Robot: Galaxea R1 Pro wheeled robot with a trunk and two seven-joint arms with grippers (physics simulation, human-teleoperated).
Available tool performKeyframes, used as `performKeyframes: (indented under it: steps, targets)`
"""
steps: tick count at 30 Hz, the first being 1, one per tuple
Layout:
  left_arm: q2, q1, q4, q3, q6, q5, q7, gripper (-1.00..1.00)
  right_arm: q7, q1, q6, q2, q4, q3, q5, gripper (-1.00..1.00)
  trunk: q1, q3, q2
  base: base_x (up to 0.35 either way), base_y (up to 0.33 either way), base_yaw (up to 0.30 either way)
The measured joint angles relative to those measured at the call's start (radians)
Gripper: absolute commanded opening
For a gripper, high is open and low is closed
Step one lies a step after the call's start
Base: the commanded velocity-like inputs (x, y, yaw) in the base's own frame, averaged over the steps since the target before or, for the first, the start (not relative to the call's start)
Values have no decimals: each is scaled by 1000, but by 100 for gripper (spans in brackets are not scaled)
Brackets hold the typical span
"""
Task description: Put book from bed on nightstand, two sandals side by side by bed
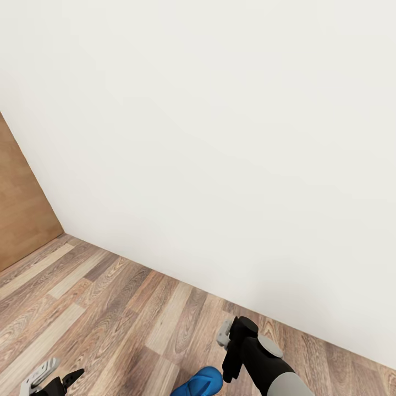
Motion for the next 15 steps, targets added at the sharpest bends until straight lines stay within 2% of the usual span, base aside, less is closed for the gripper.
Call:
performKeyframes:
  steps: [15]
  targets:
    - [-1,0,-1,0,3,0,0,100,-2,0,0,0,0,-2,-1,100,0,0,0,0,0,0]
